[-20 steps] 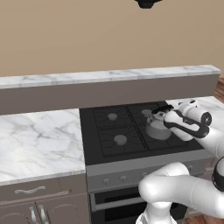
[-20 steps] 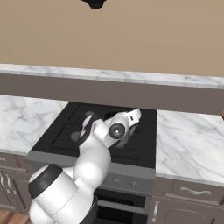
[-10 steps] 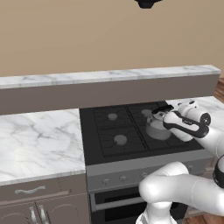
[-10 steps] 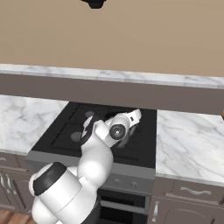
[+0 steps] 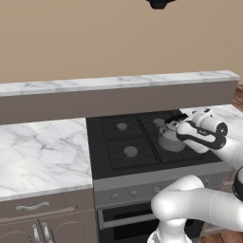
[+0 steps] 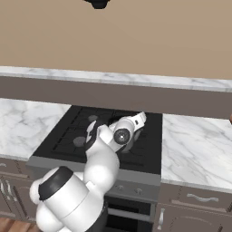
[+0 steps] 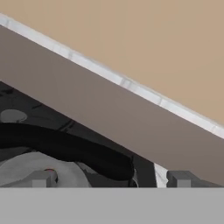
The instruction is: The kettle is done boiling. Turn off the stove, then wait for 300 timesteps before moving the kettle to the dining table.
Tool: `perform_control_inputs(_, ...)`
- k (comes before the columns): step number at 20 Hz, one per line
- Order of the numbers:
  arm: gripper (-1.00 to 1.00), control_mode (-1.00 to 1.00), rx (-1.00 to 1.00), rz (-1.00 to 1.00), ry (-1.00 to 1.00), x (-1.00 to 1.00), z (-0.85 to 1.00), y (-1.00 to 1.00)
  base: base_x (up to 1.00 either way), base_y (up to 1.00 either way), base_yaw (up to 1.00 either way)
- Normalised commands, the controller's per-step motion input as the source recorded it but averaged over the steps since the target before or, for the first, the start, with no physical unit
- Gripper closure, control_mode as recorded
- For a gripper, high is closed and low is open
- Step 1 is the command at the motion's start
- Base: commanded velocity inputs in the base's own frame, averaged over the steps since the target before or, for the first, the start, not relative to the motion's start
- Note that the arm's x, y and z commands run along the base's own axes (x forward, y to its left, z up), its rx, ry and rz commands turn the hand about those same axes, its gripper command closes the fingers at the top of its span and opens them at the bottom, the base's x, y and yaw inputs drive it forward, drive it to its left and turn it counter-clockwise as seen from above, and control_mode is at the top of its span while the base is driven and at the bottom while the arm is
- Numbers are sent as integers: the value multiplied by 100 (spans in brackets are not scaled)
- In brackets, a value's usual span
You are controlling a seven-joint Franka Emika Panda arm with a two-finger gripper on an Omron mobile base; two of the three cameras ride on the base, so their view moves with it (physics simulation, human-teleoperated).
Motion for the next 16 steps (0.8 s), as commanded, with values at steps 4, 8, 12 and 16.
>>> perform_control_inputs(4, -100, -100, -2, 1, -1, 5, 0, 0, 0, 0, 0)
perform_control_inputs(8, -100, -100, -2, 1, -2, 4, -1, 0, 0, 0, 0)
perform_control_inputs(12, -100, -100, -2, 1, -1, 6, -2, 0, 0, 0, 0)
perform_control_inputs(16, -100, -100, -2, 1, 0, 9, -4, 0, 0, 0, 0)
